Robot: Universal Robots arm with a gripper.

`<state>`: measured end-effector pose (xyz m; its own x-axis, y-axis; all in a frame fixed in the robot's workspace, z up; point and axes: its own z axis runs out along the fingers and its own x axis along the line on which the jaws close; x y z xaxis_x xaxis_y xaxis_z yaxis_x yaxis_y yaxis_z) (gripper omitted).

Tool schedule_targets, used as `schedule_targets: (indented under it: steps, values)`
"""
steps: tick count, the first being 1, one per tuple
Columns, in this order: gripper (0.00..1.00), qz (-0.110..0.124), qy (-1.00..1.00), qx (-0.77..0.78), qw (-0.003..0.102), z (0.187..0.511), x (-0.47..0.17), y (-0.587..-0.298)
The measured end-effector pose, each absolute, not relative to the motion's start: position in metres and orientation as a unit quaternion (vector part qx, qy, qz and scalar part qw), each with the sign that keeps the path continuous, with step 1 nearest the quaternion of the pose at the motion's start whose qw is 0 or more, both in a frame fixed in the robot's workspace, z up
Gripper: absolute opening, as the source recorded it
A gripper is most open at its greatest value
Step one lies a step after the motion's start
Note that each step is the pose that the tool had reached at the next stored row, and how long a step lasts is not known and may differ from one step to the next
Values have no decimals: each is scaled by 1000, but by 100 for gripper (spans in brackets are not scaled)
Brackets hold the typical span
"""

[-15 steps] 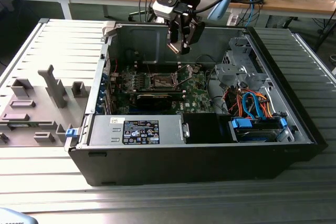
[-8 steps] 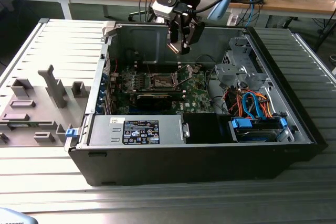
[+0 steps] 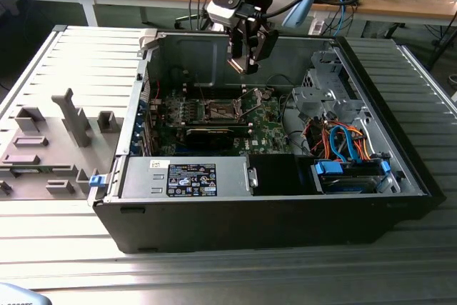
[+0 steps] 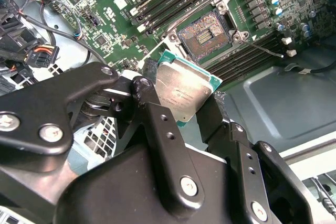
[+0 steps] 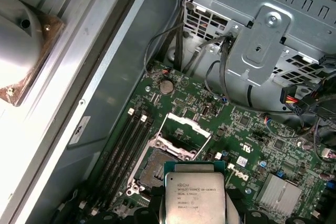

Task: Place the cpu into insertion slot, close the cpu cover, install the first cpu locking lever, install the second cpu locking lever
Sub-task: 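Place the cpu into insertion slot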

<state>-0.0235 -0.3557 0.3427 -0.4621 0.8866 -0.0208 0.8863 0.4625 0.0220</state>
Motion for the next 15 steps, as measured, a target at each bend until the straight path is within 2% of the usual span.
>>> schedule_targets:
  steps: [15]
  values:
    - [55,4,853,522,15,343,-24,-356]
